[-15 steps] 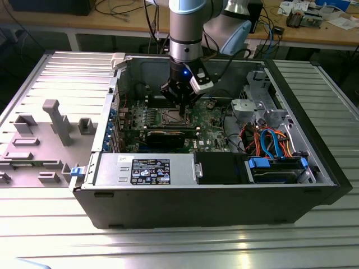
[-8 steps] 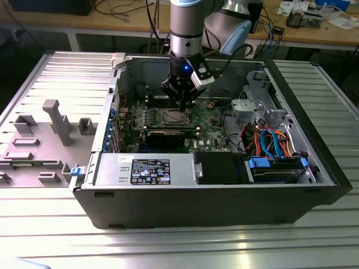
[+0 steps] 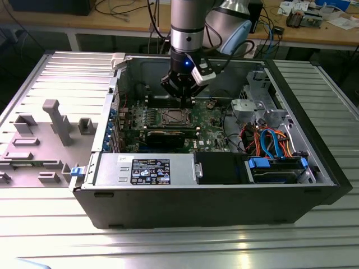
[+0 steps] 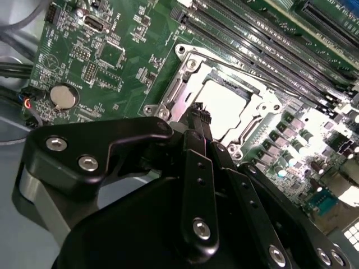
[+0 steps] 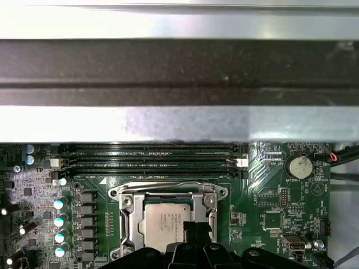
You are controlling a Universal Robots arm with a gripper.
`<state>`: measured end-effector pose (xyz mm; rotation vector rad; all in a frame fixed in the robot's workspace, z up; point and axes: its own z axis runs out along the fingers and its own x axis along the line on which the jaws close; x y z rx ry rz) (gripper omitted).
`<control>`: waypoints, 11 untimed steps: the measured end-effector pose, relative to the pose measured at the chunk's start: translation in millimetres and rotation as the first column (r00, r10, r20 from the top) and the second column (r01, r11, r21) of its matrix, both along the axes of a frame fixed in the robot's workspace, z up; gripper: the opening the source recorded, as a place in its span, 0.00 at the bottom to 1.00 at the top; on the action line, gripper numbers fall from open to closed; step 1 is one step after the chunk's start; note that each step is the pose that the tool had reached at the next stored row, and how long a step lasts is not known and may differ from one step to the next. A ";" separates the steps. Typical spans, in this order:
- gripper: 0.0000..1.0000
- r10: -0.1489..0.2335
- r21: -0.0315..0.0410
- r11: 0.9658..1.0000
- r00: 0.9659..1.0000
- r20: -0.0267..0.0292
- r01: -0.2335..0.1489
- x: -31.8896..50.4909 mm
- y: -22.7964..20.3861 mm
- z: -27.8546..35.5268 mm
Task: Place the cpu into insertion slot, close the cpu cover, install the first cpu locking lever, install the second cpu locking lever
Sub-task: 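Install the second cpu locking lever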
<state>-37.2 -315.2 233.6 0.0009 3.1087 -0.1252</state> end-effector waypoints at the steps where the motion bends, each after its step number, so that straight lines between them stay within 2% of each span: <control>1: 0.11 0.000 0.000 1.000 1.000 0.000 0.000 0.0 -1.9 0.0; 11: 0.11 0.000 0.000 1.000 1.000 0.000 0.000 0.0 -17.9 -0.3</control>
